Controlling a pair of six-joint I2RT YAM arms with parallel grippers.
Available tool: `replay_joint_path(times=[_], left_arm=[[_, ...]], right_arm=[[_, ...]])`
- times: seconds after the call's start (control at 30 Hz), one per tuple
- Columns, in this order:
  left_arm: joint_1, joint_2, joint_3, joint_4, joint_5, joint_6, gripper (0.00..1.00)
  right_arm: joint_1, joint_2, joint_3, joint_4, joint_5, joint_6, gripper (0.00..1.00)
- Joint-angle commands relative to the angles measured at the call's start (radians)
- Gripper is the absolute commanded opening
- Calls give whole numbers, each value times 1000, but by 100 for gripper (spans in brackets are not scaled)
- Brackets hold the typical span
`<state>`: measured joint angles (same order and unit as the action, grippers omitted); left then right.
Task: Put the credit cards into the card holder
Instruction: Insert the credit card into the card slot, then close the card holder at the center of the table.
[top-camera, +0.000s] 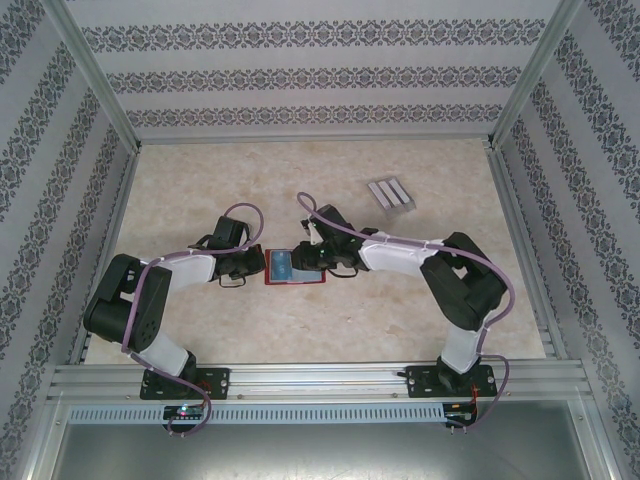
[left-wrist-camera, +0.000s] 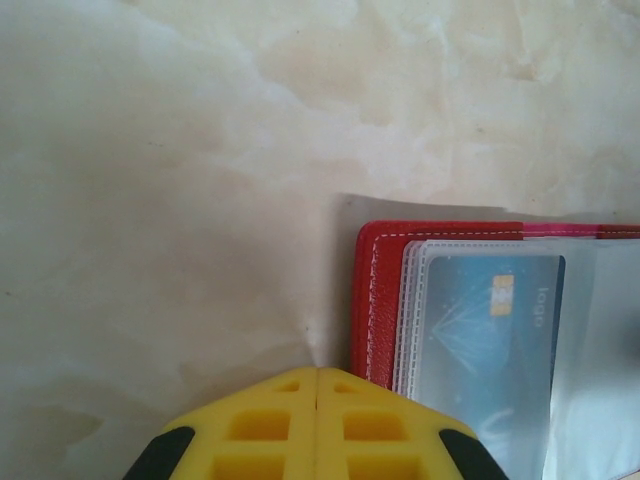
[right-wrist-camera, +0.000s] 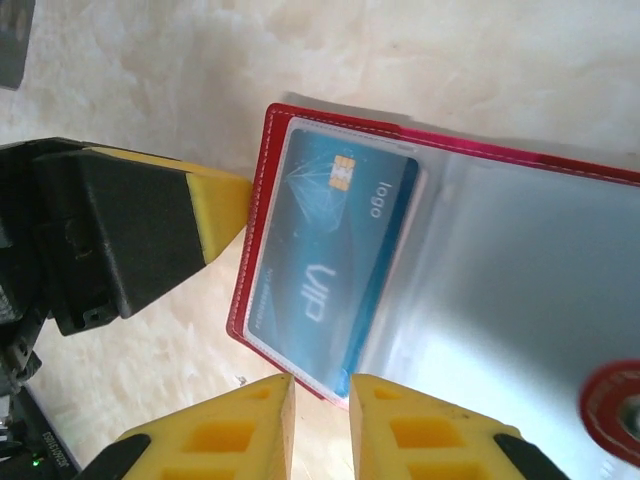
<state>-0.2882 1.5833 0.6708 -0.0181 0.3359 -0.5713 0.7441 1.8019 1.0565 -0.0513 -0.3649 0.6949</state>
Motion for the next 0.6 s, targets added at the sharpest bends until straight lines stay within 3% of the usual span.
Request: replay_joint_path(times=[0.0, 0.37, 0.57], left_arm=[[-11, 28, -3, -44, -18, 13, 5], [-9, -16, -15, -53, -36, 19, 5], [-9, -13, -15, -50, -36, 19, 5]], right_arm=[[4, -46, -44, -39, 91, 1, 25], [-34, -93, -99, -130, 234, -41, 33], [7, -54, 33, -315, 427, -117, 51]])
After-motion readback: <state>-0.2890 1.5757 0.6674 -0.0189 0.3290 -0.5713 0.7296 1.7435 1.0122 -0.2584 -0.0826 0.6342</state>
